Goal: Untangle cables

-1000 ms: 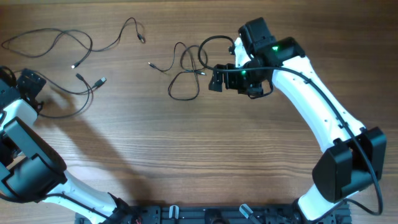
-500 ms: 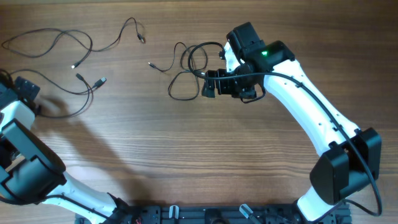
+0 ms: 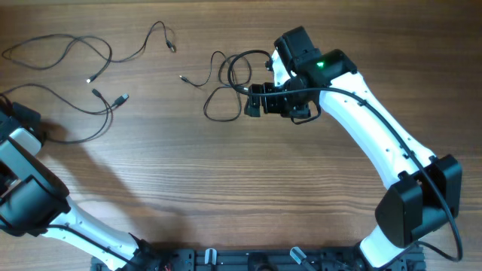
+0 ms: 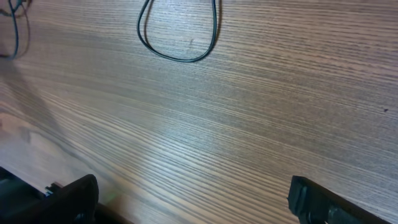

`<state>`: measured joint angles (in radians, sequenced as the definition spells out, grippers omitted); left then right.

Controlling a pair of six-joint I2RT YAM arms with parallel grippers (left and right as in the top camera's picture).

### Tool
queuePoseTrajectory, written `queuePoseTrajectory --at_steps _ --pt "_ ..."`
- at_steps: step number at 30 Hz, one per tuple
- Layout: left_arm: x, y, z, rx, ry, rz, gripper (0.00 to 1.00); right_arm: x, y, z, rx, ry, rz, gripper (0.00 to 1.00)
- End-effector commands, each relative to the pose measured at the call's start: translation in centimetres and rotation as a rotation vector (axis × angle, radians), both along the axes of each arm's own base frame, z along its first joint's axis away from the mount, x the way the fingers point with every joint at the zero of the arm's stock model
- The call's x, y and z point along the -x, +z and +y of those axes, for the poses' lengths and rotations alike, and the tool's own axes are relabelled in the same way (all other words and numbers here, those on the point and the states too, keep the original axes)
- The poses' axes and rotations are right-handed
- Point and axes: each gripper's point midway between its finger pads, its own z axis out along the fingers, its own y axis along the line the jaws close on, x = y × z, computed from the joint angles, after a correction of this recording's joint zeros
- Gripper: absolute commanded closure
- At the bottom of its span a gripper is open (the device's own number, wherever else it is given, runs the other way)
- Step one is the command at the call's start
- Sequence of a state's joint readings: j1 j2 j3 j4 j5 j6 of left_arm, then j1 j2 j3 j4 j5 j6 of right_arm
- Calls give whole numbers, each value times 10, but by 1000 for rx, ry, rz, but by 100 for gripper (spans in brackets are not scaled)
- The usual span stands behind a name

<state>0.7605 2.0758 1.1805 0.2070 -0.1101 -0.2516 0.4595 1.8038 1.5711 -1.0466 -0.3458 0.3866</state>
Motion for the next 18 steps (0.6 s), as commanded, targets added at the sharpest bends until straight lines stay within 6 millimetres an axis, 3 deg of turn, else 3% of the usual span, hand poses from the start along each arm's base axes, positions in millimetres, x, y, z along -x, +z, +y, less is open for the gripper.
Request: queuePoseTrajectory --at_steps 1,6,18 --pt "-9 -8 -4 52 -12 -53 71 0 1 -1 10 -9 -10 0" --pt "-12 -6 -2 68 22 -101 96 0 1 -1 10 -9 -9 0" --pt "-45 35 3 88 -24 -287 94 2 0 -2 11 -31 9 0"
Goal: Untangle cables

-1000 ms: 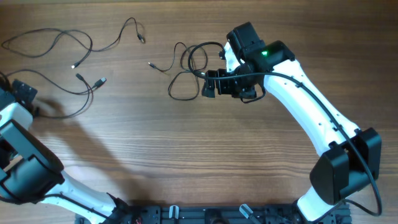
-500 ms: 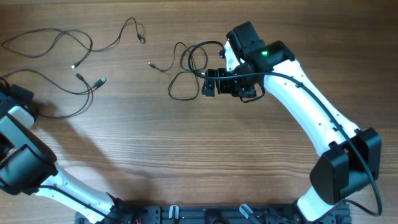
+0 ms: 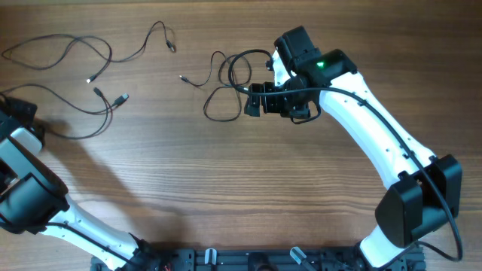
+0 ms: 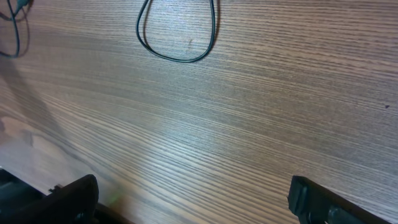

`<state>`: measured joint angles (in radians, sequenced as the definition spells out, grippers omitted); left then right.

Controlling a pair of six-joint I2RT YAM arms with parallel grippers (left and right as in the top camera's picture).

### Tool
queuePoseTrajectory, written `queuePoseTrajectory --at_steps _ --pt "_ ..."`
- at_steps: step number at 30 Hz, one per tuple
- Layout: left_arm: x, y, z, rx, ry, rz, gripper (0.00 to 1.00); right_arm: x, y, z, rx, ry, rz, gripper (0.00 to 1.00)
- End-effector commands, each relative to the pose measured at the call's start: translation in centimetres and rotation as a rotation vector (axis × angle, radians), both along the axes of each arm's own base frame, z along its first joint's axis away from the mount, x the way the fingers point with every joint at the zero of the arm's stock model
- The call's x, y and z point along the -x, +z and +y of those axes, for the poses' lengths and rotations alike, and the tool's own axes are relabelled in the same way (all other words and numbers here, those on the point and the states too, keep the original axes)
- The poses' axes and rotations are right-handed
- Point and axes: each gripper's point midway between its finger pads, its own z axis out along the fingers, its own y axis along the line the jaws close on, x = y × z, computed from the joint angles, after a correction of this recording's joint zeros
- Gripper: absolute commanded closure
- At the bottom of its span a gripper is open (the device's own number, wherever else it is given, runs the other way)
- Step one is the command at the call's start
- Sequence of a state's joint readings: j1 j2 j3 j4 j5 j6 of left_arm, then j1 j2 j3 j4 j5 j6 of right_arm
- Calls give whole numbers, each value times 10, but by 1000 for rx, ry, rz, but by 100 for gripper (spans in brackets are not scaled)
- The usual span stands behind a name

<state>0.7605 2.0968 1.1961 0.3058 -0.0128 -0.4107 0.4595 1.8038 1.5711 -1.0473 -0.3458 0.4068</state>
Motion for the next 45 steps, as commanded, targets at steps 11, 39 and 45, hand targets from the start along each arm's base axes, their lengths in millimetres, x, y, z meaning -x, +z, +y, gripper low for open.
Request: queuePoseTrajectory --at_steps 11,39,45 --pt "-1 -14 -20 148 -63 62 0 2 0 -1 13 -11 -2 0" --pt "38 70 -264 754 -318 207 0 -12 3 2 3 -20 -63 0" --pt "40 29 -348 679 -526 436 0 -11 4 3 -3 -24 -57 0"
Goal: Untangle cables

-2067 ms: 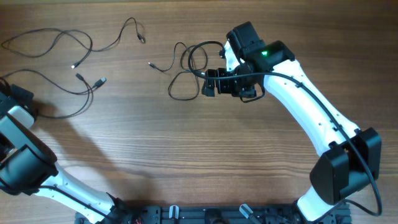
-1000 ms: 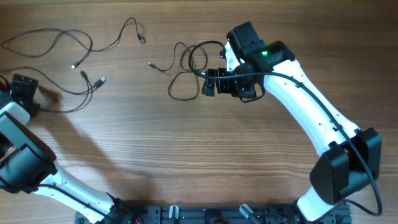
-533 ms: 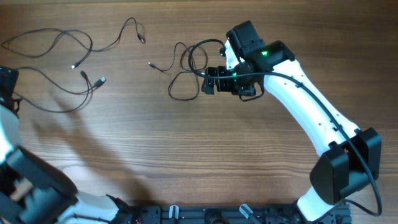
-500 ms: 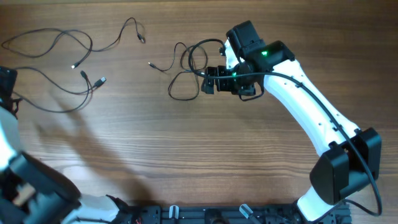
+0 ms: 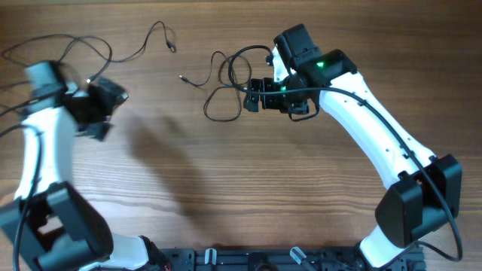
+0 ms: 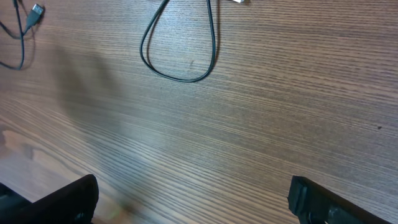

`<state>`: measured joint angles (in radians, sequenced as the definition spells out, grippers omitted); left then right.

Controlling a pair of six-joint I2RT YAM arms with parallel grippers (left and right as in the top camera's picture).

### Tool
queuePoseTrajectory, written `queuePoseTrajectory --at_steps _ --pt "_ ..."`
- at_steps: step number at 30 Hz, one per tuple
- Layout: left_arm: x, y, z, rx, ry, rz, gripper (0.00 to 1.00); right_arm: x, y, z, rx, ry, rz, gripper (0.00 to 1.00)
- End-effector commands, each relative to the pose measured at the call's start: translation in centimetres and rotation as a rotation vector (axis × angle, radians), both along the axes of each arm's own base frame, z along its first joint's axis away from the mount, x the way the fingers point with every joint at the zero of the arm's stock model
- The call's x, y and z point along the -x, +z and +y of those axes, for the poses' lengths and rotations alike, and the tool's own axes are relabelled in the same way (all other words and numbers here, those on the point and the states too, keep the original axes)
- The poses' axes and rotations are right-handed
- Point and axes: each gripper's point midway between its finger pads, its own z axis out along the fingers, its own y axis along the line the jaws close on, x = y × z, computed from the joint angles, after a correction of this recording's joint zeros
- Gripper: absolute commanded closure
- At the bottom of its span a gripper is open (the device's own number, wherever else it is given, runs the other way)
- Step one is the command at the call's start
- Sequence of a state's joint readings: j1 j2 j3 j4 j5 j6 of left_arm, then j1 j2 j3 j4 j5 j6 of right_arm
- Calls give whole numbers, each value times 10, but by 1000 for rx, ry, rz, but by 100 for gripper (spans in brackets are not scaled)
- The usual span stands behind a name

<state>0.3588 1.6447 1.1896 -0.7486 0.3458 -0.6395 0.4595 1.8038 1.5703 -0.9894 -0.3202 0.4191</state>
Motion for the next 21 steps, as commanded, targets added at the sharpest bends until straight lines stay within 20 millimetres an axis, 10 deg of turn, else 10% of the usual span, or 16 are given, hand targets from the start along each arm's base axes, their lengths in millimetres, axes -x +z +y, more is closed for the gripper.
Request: queuePoseTrajectory --at_steps 1,12,17,21 --pt "5 -30 -49 -60 -167 81 0 3 1 0 3 -5 3 0" --pt "-86 15 -133 -365 -553 -379 1 23 11 3 -59 10 84 1" --pt "-104 55 -161 -377 -599 -476 42 19 53 -21 -88 7 -38 0" --pt "-118 87 -175 -382 -621 -514 15 17 94 -46 -119 -35 -161 0"
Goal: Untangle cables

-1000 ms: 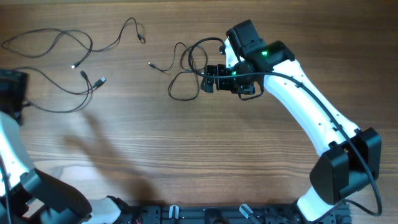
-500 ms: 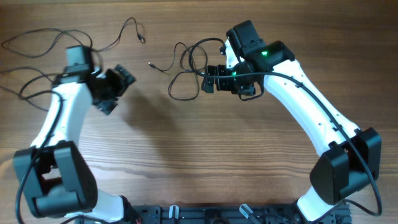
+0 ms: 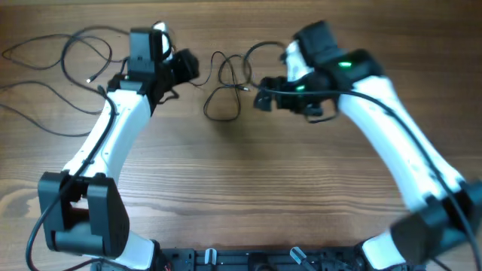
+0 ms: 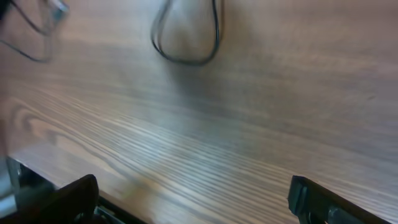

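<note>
A thin black cable tangle (image 3: 223, 89) lies at the table's top centre, its lower loop (image 4: 186, 45) showing blurred at the top of the right wrist view. More loose black cables (image 3: 71, 49) spread over the top left. My left gripper (image 3: 185, 68) is just left of the tangle's top; its jaws cannot be made out from above. My right gripper (image 3: 260, 99) sits at the tangle's right edge. Its fingers (image 4: 73, 199) stand wide apart, open, with only bare wood between them.
The wooden table (image 3: 248, 188) stretches towards the front. A black rail (image 3: 248, 260) runs along the front edge between the arm bases. The left arm's white link (image 3: 113, 139) slants across the left half, and the right arm (image 3: 407, 143) crosses the right half.
My left gripper has moved from over the left-hand cables to just left of the centre tangle. The right arm has shifted slightly right, its gripper still open at the tangle's right edge.
At first my left arm was folded at the far left edge while the open right gripper waited beside the tangle. The left arm was then over the left cables near a plug. Now both grippers flank the centre tangle.
</note>
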`<state>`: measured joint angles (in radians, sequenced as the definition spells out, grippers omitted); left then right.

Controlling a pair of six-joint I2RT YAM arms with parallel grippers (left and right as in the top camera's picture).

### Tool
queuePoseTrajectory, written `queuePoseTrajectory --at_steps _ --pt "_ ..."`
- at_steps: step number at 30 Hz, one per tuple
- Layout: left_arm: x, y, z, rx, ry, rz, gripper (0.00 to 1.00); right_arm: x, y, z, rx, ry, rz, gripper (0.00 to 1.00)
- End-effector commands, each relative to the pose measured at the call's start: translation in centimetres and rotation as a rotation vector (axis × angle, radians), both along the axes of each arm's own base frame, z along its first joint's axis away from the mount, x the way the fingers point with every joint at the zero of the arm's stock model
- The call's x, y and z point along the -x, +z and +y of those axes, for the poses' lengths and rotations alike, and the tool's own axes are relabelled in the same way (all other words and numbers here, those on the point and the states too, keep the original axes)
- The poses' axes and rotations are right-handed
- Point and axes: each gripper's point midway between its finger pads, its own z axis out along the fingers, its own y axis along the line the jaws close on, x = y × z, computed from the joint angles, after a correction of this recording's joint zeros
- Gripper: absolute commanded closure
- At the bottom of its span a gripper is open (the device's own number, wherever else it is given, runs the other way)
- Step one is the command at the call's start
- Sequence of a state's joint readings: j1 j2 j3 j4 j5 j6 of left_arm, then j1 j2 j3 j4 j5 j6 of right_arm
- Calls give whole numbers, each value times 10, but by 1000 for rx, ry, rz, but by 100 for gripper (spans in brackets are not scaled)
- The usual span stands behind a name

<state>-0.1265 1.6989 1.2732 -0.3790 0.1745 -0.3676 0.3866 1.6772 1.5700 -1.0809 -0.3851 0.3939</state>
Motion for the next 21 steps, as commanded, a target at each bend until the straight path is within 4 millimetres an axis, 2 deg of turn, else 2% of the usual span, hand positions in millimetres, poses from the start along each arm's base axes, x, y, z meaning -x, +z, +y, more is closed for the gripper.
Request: queuePoseTrajectory --at_steps 1,2,4,8,9,12,17,21 --pt "-27 40 -13 -18 -31 -92 11 4 58 -24 -58 -23 -163 0" --pt "-32 44 -18 -24 -49 -109 8 5 63 -26 -63 -28 -179 0" --pt "-39 40 -28 -65 -105 -131 8 8 70 -27 -69 -28 -195 0" --pt "-56 1 -29 -175 -102 -114 2 16 64 -25 -58 -14 -162 0" --pt "-62 -19 -29 -189 -96 -94 0 20 58 -23 -54 -6 -145 0" --pt "-69 -47 -34 -177 -114 -68 0 23 50 -19 -46 7 -122 0" --pt "-66 -97 -46 -168 -154 15 1 26 43 -15 -43 13 -104 0" --pt "-58 -116 -58 -167 -186 57 6 24 43 -17 -32 4 -114 0"
